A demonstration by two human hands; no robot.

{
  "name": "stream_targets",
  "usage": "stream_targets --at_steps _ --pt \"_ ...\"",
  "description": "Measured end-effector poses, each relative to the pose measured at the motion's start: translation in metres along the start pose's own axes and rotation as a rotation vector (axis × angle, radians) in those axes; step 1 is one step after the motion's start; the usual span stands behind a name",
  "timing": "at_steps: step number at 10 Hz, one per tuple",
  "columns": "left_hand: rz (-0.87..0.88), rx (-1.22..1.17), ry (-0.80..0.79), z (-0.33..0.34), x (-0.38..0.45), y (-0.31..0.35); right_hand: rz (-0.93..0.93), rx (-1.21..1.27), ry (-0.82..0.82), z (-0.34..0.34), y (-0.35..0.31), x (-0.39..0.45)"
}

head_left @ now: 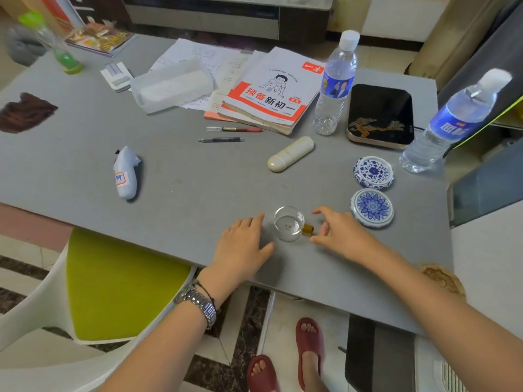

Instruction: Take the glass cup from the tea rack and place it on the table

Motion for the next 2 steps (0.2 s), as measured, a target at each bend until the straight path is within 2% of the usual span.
stream_targets --at_steps 2 --pt "0.065 0.087 0.087 -0.07 -0.01 0.011 0.027 -0.28 0.022 -0.06 -0.049 -0.015"
Point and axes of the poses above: each hand's wrist, its own x-axis towards the middle knuckle, its own z-axis out of the palm, y = z × x, the point moved 8 cm from there along x, towards the middle knuckle, and after that the axes turned 11 degrees about -z, right-handed, at the moved point
